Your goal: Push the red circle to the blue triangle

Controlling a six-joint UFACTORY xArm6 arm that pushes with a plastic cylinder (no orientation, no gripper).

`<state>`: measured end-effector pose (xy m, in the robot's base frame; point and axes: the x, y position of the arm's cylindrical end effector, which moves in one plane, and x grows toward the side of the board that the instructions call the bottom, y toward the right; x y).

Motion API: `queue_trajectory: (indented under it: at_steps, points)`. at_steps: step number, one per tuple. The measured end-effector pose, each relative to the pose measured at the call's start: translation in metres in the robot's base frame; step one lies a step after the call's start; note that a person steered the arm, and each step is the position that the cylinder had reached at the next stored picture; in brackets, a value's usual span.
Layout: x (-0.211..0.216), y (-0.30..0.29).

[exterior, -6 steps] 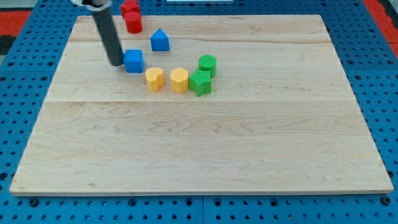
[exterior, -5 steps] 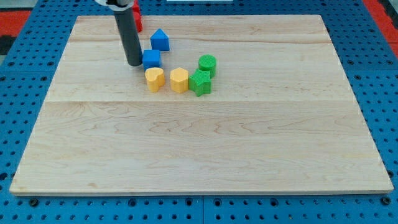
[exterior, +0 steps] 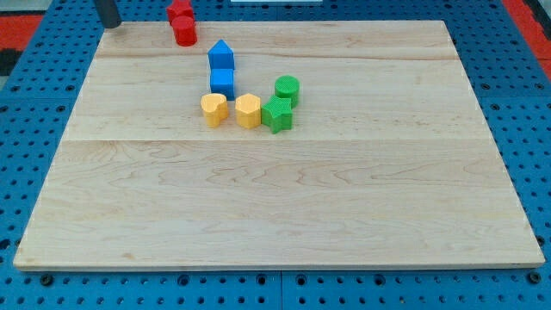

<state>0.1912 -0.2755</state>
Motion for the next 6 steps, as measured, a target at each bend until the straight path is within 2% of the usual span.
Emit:
queue_trajectory:
  at_steps: [1,3,6]
  points:
    - [0.000,0.000]
    - [0.004,0.102]
    - [0.025,0.177]
